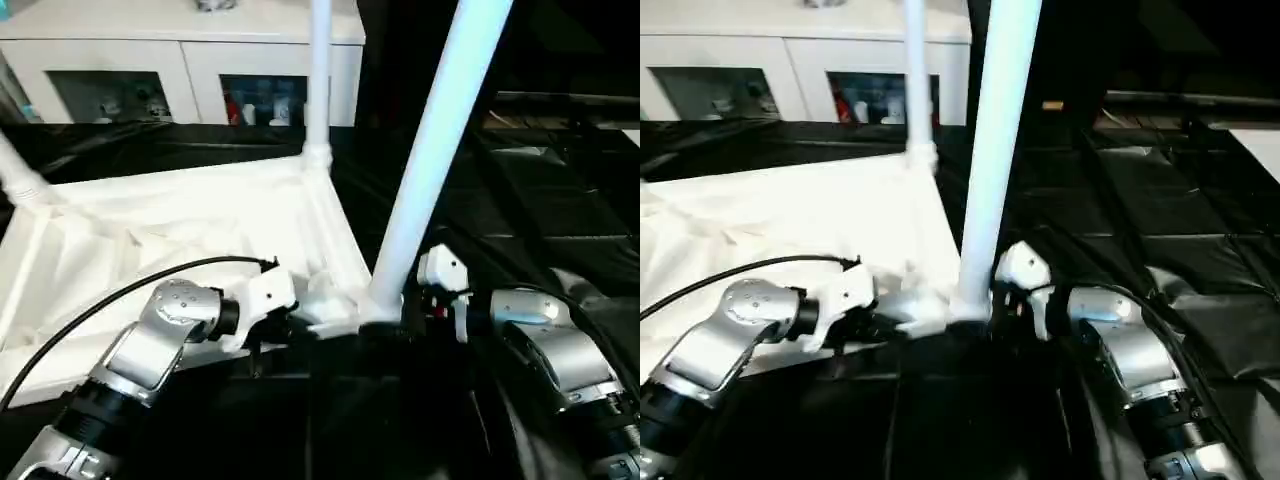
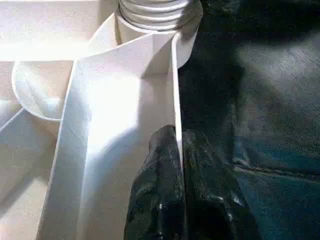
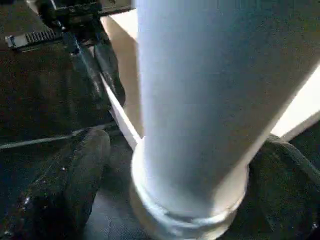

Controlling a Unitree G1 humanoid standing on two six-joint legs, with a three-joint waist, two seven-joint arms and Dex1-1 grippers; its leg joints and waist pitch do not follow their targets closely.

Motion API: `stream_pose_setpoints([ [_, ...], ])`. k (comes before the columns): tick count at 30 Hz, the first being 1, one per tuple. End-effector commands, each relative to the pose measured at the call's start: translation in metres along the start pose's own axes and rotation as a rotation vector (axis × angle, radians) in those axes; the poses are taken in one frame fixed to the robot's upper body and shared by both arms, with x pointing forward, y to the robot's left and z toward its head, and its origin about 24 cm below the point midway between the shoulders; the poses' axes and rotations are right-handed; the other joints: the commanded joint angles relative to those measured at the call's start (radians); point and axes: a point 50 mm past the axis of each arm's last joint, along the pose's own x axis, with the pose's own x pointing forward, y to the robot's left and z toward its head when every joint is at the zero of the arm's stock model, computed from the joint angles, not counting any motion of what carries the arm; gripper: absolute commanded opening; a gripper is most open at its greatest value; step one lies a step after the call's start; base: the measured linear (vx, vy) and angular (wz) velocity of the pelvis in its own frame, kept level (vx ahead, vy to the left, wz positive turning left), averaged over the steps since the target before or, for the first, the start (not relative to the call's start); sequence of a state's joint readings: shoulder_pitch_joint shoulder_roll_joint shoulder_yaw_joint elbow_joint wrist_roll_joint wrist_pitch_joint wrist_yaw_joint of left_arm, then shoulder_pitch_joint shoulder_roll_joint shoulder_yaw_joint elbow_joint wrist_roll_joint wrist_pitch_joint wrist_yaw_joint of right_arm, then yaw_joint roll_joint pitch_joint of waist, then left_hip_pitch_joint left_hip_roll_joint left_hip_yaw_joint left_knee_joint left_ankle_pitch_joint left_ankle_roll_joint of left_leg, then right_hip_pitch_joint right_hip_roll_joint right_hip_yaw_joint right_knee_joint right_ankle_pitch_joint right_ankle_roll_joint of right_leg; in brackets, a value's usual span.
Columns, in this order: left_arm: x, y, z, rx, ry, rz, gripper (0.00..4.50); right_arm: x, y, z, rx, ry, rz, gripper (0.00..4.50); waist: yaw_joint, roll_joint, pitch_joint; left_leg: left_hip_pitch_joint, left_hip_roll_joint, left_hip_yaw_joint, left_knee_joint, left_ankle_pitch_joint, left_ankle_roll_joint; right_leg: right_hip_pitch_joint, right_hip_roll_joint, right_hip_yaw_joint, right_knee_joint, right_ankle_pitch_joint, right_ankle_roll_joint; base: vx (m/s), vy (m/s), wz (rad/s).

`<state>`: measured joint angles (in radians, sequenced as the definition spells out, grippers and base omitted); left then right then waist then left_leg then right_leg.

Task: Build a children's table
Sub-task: Rotate leg to tighten

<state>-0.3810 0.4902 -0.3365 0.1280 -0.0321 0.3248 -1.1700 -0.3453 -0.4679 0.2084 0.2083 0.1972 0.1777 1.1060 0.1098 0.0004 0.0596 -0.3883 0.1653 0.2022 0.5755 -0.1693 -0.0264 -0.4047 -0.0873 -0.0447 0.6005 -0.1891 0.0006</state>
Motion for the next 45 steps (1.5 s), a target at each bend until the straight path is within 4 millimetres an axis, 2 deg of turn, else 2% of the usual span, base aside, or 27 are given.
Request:
stream_pose_setpoints([
  [1,0.000,-0.002,0.009,0.033,-0.060,-0.033,0.00,0.000,0.000,-0.002,-0.015,0.017,0.014,4.33,-0.006,0.001,-0.059,0.036,0.070,-0.030,-0.073,-0.305,0.004,0.034,-0.061,0.044,-0.075,-0.257,-0.215,0.000,0.000,0.00],
  [3,0.000,-0.002,0.010,0.033,-0.060,-0.038,0.00,-0.001,-0.002,-0.002,-0.013,0.015,0.011,4.33,-0.007,0.002,-0.062,0.033,0.069,-0.032,-0.073,-0.294,0.001,0.038,-0.062,0.043,-0.073,-0.242,-0.211,0.000,0.000,0.00],
  [6,-0.001,-0.001,0.009,0.034,-0.058,-0.043,0.00,0.000,-0.004,-0.004,-0.016,0.020,0.006,4.33,-0.008,-0.001,-0.066,0.031,0.068,-0.031,-0.068,-0.261,0.013,0.040,-0.062,0.042,-0.066,-0.196,-0.221,0.000,0.000,0.00],
  [7,-0.001,-0.001,0.009,0.034,-0.057,-0.044,0.00,0.000,-0.004,-0.004,-0.016,0.023,0.006,4.06,-0.008,-0.002,-0.067,0.029,0.067,-0.030,-0.066,-0.245,0.020,0.041,-0.062,0.041,-0.064,-0.180,-0.226,0.000,0.000,0.00],
  [11,-0.002,0.000,0.007,0.035,-0.050,-0.045,0.00,0.001,-0.004,-0.011,-0.028,0.058,0.015,3.72,-0.007,-0.004,-0.070,0.025,0.065,-0.028,-0.058,-0.197,0.045,0.044,-0.061,0.040,-0.058,-0.127,-0.242,0.000,0.000,0.00],
  [14,-0.002,0.000,0.007,0.033,-0.050,-0.044,0.00,0.002,-0.005,-0.011,-0.021,0.051,0.010,3.54,-0.006,-0.004,-0.068,0.026,0.066,-0.028,-0.057,-0.205,0.050,0.043,-0.062,0.040,-0.058,-0.144,-0.243,0.000,0.000,0.00],
  [17,-0.002,0.000,0.007,0.032,-0.049,-0.044,0.00,0.003,-0.005,-0.011,-0.022,0.038,0.014,3.24,-0.008,-0.003,-0.066,0.027,0.067,-0.030,-0.060,-0.253,0.032,0.041,-0.062,0.040,-0.063,-0.212,-0.233,0.000,0.000,0.00],
  [20,-0.003,0.001,0.006,0.028,-0.047,-0.048,0.00,0.004,-0.005,-0.012,-0.022,0.031,0.029,3.11,-0.009,-0.003,-0.065,0.028,0.067,-0.032,-0.062,-0.277,0.021,0.039,-0.063,0.041,-0.066,-0.250,-0.222,0.000,0.000,0.00],
  [22,-0.003,0.001,0.005,0.027,-0.045,-0.050,0.00,0.005,-0.004,-0.012,-0.020,0.027,0.031,2.85,-0.010,0.000,-0.066,0.029,0.067,-0.032,-0.061,-0.278,0.017,0.038,-0.063,0.041,-0.065,-0.245,-0.222,0.000,0.000,0.00],
  [27,-0.004,0.001,0.004,0.022,-0.041,-0.054,0.00,0.006,-0.004,-0.013,-0.013,0.017,0.033,2.72,-0.010,-0.003,-0.068,0.027,0.066,-0.031,-0.059,-0.252,0.029,0.041,-0.062,0.040,-0.060,-0.206,-0.232,0.000,0.000,0.00],
  [28,-0.004,0.001,0.004,0.020,-0.037,-0.055,0.00,0.006,-0.004,-0.014,-0.013,0.018,0.037,2.72,-0.011,-0.007,-0.068,0.025,0.065,-0.031,-0.058,-0.245,0.032,0.042,-0.062,0.040,-0.060,-0.199,-0.234,0.000,0.000,0.00],
  [33,-0.006,0.002,0.003,0.018,-0.031,-0.055,0.00,0.007,-0.005,-0.015,-0.015,0.021,0.042,2.72,-0.009,-0.005,-0.069,0.026,0.065,-0.030,-0.055,-0.232,0.040,0.041,-0.062,0.039,-0.058,-0.189,-0.242,0.000,0.000,0.00],
  [34,-0.006,0.002,0.003,0.018,-0.030,-0.055,0.00,0.007,-0.006,-0.015,-0.014,0.023,0.028,3.28,-0.011,-0.006,-0.068,0.025,0.065,-0.030,-0.056,-0.235,0.039,0.042,-0.062,0.039,-0.058,-0.196,-0.241,0.000,0.000,0.00],
  [35,-0.006,0.002,0.002,0.019,-0.029,-0.055,0.00,0.008,-0.007,-0.015,0.002,0.017,0.017,3.42,-0.011,-0.005,-0.067,0.026,0.065,-0.030,-0.056,-0.244,0.036,0.041,-0.062,0.039,-0.059,-0.211,-0.239,0.000,0.000,0.00],
  [37,-0.005,0.002,0.002,0.019,-0.029,-0.055,0.00,0.008,-0.009,-0.013,0.027,-0.011,0.013,3.49,-0.012,-0.004,-0.067,0.027,0.065,-0.031,-0.057,-0.255,0.030,0.041,-0.062,0.039,-0.060,-0.228,-0.236,0.000,0.000,0.00],
  [40,-0.004,0.001,0.003,0.019,-0.030,-0.058,0.00,0.008,-0.011,-0.011,0.014,-0.030,-0.015,3.85,-0.013,-0.003,-0.068,0.028,0.066,-0.031,-0.057,-0.261,0.026,0.040,-0.062,0.039,-0.060,-0.222,-0.235,0.000,0.000,0.00],
  [45,-0.005,0.001,0.002,0.020,-0.027,-0.059,0.00,0.009,-0.013,-0.009,-0.014,-0.029,-0.023,3.85,-0.014,-0.004,-0.069,0.026,0.064,-0.030,-0.055,-0.242,0.029,0.041,-0.061,0.039,-0.057,-0.197,-0.238,0.000,0.000,0.00],
])
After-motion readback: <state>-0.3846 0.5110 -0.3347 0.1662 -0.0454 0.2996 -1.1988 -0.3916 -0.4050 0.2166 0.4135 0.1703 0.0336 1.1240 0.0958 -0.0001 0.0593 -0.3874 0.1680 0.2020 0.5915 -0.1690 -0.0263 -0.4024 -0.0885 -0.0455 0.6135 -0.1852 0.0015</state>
